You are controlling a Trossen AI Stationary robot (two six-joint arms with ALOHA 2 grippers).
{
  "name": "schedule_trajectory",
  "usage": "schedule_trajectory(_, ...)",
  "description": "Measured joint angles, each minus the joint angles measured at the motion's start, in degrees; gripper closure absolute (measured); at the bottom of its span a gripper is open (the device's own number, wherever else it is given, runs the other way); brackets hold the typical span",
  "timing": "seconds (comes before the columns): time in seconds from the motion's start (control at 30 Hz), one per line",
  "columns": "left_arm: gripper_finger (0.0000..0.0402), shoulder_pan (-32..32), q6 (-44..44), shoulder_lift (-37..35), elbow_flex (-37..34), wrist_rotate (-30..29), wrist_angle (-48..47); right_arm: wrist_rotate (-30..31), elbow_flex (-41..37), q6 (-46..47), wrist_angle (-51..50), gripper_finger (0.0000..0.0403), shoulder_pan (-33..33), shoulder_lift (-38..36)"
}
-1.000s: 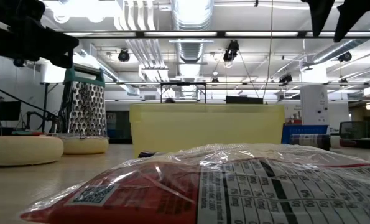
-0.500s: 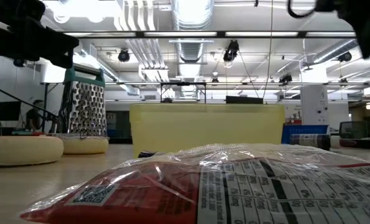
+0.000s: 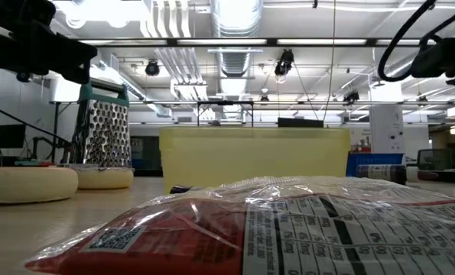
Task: Pick & Place Food Item
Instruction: Put the small red food coloring bottle into the blue bin
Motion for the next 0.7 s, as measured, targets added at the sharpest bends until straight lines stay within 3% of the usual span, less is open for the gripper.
schedule_trajectory(0.7,0.0378,0.02,0.0,0.0,0.02,0.0,0.0,-0.9,-3.18,1.46,5.99,0.0211,0.01,10.55)
